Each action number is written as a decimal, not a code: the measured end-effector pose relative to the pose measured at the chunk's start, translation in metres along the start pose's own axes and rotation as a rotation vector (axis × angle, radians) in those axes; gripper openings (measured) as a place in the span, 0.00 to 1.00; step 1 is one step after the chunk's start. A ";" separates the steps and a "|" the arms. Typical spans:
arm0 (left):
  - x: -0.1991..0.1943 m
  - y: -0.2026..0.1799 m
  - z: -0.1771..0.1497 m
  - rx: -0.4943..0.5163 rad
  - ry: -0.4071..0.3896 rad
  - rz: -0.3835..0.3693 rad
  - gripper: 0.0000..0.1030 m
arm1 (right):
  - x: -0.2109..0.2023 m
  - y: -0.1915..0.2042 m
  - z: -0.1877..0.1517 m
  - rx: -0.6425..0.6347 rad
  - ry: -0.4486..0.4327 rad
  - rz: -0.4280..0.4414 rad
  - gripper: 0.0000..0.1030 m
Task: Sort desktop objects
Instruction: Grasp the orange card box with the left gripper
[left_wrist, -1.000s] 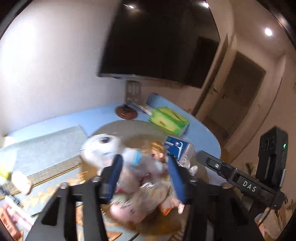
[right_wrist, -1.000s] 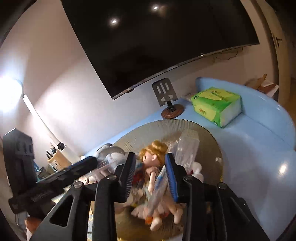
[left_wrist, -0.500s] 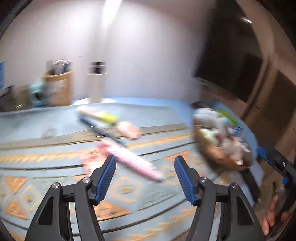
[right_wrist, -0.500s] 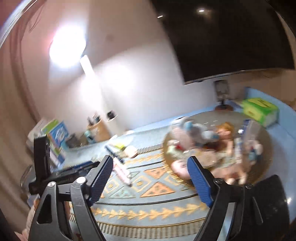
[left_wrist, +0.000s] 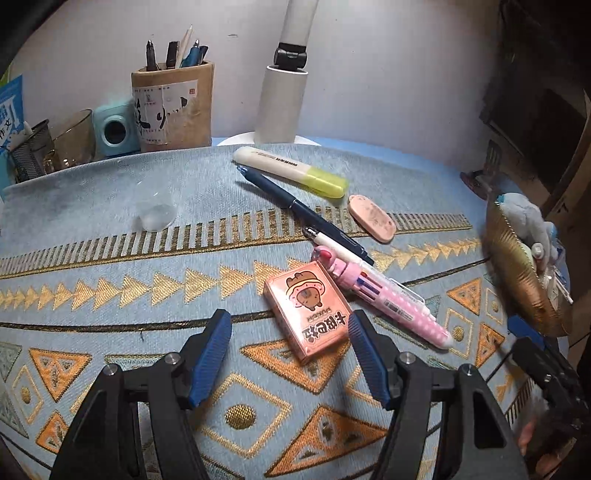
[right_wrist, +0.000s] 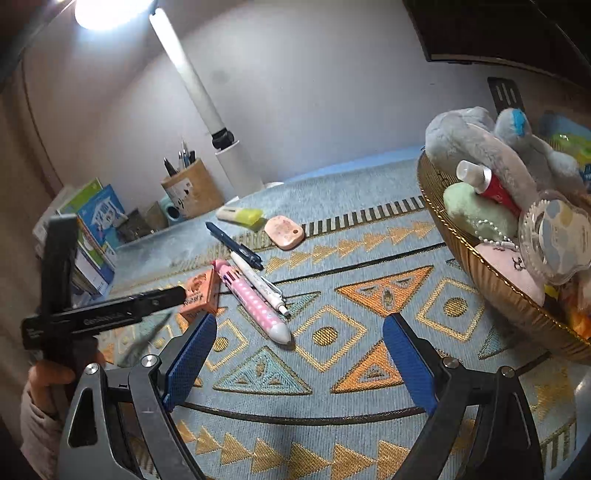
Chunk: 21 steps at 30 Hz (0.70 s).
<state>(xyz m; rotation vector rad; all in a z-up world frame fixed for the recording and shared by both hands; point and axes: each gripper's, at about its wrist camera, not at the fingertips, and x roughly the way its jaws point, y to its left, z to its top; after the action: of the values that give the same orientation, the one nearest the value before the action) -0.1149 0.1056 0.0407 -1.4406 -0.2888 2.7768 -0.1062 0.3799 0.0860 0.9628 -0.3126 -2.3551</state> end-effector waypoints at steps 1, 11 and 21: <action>0.003 -0.001 0.000 -0.005 0.005 0.009 0.61 | -0.001 -0.003 0.001 0.015 -0.005 0.009 0.89; 0.012 -0.018 -0.004 -0.048 -0.041 0.109 0.68 | 0.010 0.018 -0.005 -0.069 0.034 -0.031 0.89; 0.020 -0.026 -0.013 0.013 -0.056 0.145 0.68 | 0.016 0.028 -0.007 -0.138 0.049 -0.072 0.89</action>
<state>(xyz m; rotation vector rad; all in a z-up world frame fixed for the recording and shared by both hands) -0.1184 0.1351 0.0220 -1.4380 -0.1727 2.9303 -0.0987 0.3472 0.0833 0.9784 -0.0956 -2.3784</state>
